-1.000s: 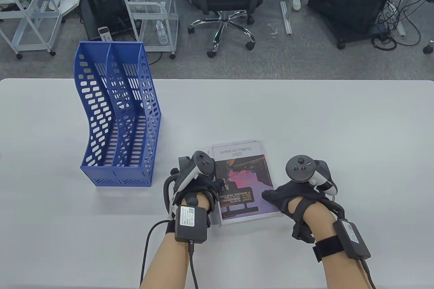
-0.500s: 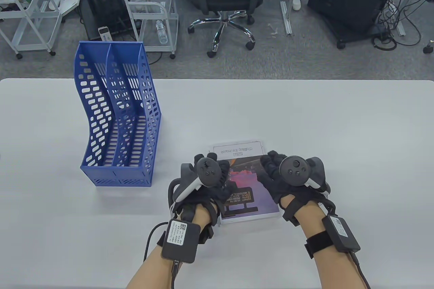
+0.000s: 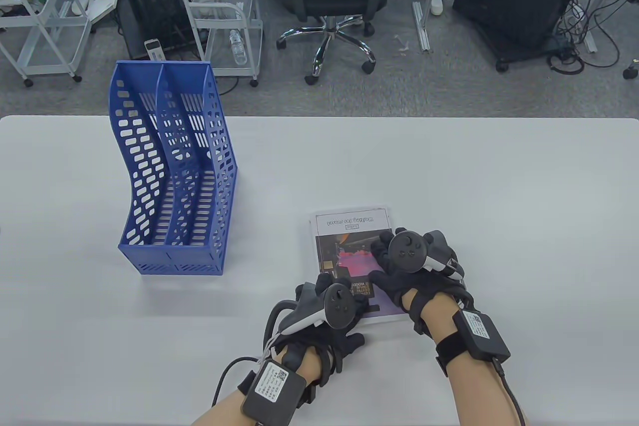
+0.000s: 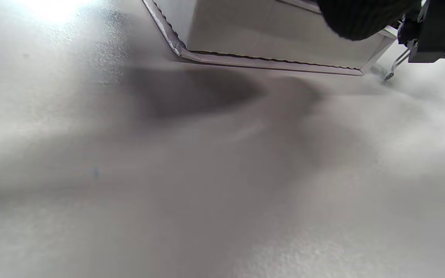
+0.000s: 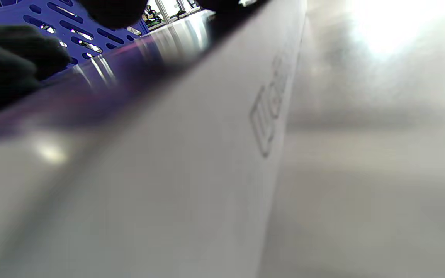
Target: Insert the book into the document holder
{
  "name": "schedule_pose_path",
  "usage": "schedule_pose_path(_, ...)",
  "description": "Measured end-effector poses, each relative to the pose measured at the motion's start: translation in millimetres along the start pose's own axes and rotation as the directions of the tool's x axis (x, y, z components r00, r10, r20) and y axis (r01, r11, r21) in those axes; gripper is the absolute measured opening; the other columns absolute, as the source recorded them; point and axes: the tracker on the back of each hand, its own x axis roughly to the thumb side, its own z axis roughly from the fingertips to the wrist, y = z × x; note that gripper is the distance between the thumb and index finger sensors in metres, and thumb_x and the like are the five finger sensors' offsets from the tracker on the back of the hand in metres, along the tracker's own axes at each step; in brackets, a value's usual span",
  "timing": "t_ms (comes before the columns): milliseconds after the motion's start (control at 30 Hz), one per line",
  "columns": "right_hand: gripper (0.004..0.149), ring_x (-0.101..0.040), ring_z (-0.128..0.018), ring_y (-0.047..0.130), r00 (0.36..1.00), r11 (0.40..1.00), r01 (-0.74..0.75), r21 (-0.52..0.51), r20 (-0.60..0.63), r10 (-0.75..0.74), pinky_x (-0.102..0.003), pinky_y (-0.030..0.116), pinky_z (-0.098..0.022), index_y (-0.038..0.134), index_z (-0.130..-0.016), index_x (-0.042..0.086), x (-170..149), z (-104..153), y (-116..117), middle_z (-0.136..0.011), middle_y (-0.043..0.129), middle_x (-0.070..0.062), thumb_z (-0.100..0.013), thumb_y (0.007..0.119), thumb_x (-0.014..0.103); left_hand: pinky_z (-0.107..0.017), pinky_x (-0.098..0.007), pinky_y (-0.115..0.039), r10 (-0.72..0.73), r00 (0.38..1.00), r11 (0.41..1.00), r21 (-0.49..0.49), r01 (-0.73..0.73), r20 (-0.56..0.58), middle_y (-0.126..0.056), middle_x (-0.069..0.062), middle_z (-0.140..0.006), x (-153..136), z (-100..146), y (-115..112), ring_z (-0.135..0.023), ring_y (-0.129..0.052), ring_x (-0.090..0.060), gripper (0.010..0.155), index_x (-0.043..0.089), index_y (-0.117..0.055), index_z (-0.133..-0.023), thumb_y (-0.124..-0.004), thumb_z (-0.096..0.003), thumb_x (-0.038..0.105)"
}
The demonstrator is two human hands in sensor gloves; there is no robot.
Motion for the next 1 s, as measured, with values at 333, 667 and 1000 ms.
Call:
schedule_pose_path(333, 0.069, -0.05, -0.097, 0.027, 0.998, 0.999, -0.035, 0.018, -0.048, 0.036, -0.074, 0.034, -0.061, 0.05, -0.097, 0.008, 0, 11, -6, -0.106, 0.042, -0.02, -0.046, 0.067, 0.052, -0.072, -0.059, -0.008, -0.034, 0.995, 0.999, 0.033, 0.037, -0.093, -0.009, 0.014, -0.116, -11, 6, 13, -0.107, 0.003, -0.021, 0.068, 0.057, -0.039, -0.104, -0.065, -0.0417, 0.065)
schedule_pose_path(667, 0.07, -0.055, -0.093, 0.034, 0.997, 0.993, 0.013, 0.114, -0.074, -0.004, -0.074, 0.038, -0.058, 0.054, -0.094, 0.001, 14, 25, -9, -0.101, 0.045, -0.028, -0.047, 0.068, 0.05, -0.073, -0.059, -0.009, 0.037, 0.969, 0.994, 0.11, -0.01, -0.243, -0.01, 0.014, -0.116, -50, 1, 29, -0.108, 0.001, -0.021, 0.068, 0.058, -0.039, -0.103, -0.064, -0.0413, 0.066)
schedule_pose_path(1000, 0.068, -0.059, -0.088, 0.054, 0.997, 0.985, -0.075, 0.157, 0.017, 0.073, -0.075, 0.051, -0.055, 0.069, -0.085, -0.007, 53, 34, -8, -0.088, 0.066, -0.037, -0.046, 0.069, 0.049, -0.073, -0.06, -0.01, 0.085, 0.919, 0.99, 0.139, -0.033, -0.385, -0.015, 0.014, -0.117, -57, -25, 59, -0.109, -0.002, -0.022, 0.065, 0.053, -0.047, -0.103, -0.064, -0.0413, 0.066)
